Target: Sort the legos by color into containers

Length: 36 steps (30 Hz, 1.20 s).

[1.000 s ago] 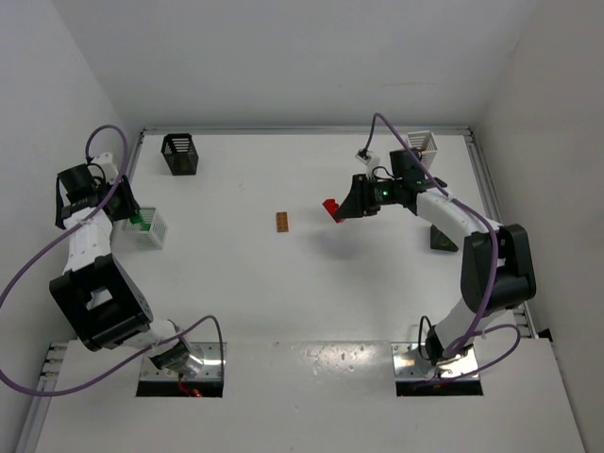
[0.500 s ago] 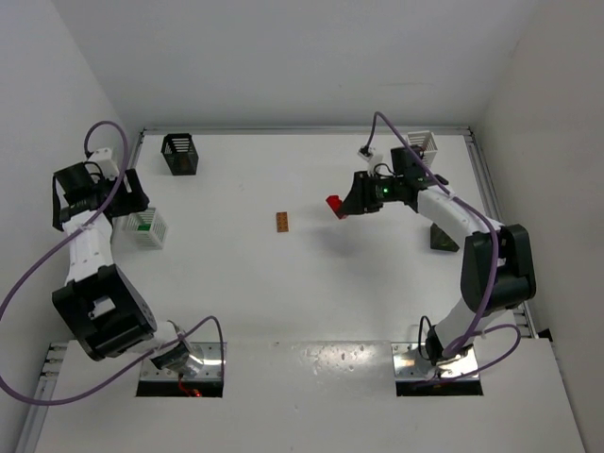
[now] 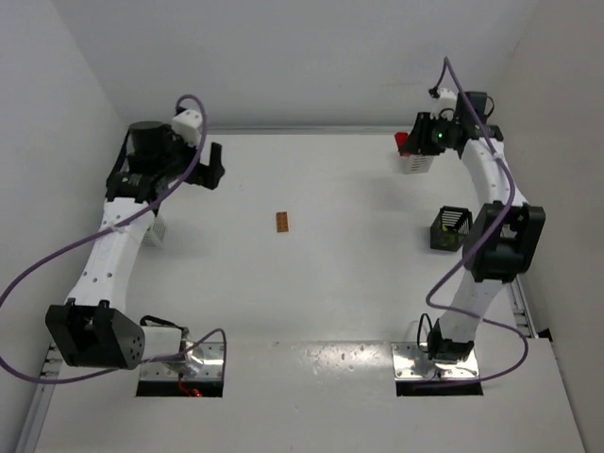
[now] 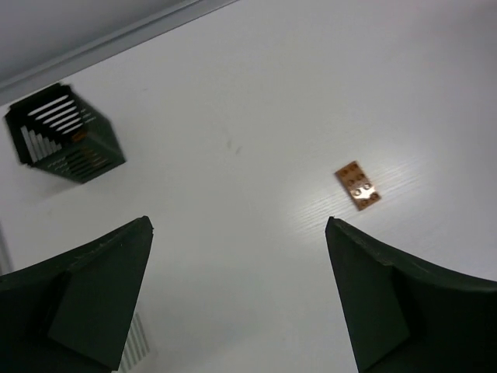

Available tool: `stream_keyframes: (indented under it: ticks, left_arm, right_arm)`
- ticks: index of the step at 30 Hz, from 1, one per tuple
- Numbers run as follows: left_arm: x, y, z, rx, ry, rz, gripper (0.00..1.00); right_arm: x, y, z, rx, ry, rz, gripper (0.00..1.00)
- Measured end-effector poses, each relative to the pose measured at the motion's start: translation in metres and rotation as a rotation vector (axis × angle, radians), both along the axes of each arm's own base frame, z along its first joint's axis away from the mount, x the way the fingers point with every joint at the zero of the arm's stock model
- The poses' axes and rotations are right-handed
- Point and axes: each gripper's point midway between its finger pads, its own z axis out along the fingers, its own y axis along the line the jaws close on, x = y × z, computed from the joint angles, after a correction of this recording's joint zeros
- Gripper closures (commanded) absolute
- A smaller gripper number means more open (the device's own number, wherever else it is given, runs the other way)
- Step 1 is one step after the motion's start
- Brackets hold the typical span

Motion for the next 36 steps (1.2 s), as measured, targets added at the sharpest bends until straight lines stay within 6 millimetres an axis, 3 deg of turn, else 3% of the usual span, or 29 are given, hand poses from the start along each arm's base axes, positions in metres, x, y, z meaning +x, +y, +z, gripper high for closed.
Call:
stream_keyframes:
  ticks: [3,5,10,18,24,28,29,32,36]
  left_arm:
    - [-0.003,-0.045,0.005,0.01,0.016,-0.06,0.0]
    - [-0.002,-0.063,0.006,0.02,0.036,-0.074,0.0]
    - [0.001,-0.074,0.003,0.031,0.071,-0.072,0.0]
    - [0.002,-0.076,0.007,0.013,0.08,-0.066,0.0]
    - [0.005,-0.08,-0.005,-0.001,0.123,-0.073,0.0]
    - [0.004,-0.081,-0.006,-0.004,0.128,-0.075,0.0]
    - [0.004,-0.081,-0.006,-0.004,0.128,-0.075,0.0]
    - [0.005,-0.081,-0.008,-0.006,0.132,-0.074,0.0]
    - [0.005,-0.084,-0.012,-0.021,0.149,-0.064,0.0]
  right_arm:
    - [0.043,-0.03,0.003,-0.058,-0.028,-0.055,1.0]
    - [0.064,-0.04,0.001,-0.092,-0.036,-0.074,1.0]
    - [0.102,-0.059,-0.01,-0.171,-0.049,-0.123,1.0]
    - [0.106,-0.083,-0.042,-0.27,0.01,-0.201,1.0]
    - [0.109,-0.094,-0.062,-0.314,0.04,-0.24,1.0]
    - [0.111,-0.099,-0.073,-0.335,0.058,-0.257,0.83]
    - [0.111,-0.1,-0.075,-0.339,0.062,-0.262,0.71]
    - [0.111,-0.102,-0.079,-0.349,0.069,-0.268,0.51]
    - [0.115,-0.105,-0.076,-0.356,0.047,-0.276,0.43]
